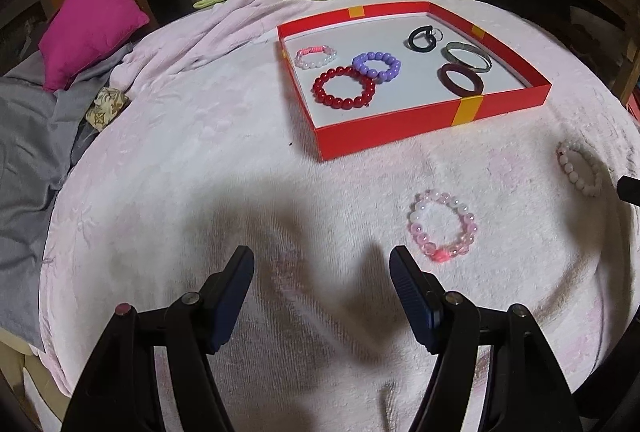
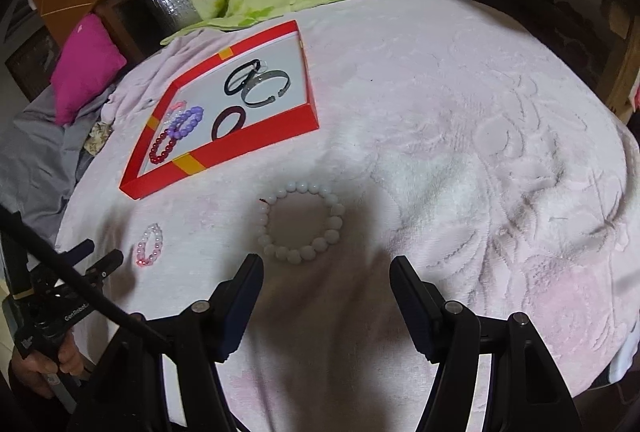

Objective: Organize jewelry
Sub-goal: 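Lower the right tool onto the white bead bracelet and close it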

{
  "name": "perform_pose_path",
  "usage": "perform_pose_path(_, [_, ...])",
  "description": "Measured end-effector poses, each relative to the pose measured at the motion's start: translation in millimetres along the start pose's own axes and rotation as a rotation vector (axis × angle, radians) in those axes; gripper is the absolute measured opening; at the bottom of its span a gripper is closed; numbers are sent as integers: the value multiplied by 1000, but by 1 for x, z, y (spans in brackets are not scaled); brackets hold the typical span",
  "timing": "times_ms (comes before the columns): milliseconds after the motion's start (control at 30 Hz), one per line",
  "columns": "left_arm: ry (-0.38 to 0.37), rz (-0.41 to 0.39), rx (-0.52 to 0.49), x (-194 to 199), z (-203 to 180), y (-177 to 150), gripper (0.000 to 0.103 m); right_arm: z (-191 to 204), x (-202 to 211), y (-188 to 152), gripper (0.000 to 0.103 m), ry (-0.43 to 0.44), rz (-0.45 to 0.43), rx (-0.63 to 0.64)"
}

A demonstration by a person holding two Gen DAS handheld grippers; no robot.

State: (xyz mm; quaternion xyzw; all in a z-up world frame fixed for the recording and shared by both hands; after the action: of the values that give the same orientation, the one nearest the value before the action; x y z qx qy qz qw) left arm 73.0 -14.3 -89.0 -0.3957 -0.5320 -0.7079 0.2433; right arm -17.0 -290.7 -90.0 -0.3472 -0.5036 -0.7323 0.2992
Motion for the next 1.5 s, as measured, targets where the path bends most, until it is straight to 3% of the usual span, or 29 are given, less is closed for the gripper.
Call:
perform_pose_path(433, [-16, 13, 0, -1, 0, -1, 71, 23, -19, 0, 69, -11, 9, 38])
perform_pose_path(933, [-22, 5, -8, 2, 1, 0, 71, 35, -41, 10, 52, -46, 6, 65])
perform_pose_path(1167, [-24, 2, -12, 3, 1, 1, 71, 68, -42, 4, 48, 46, 6, 155])
perform_pose_path(1267, [-26, 0, -17, 4, 1, 1, 71, 73, -36, 6, 48, 38, -21, 183])
perform_pose_path(1500, [-23, 0, -18, 3, 2, 2, 71, 40, -31, 16, 49, -3, -33, 44])
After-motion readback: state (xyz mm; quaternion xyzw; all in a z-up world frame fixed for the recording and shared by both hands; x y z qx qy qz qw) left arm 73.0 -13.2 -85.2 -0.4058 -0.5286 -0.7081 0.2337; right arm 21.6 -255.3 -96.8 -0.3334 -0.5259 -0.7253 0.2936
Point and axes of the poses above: each gripper's, at about its wrist camera, not at the fingertips, and x roughly against the way its jaws point, z to its left, y to its top, the point moved 6 cm from there along -x, roughly the way its jaws point, and after that the axes turned 4 degrees about x, right-handed, at the moved point
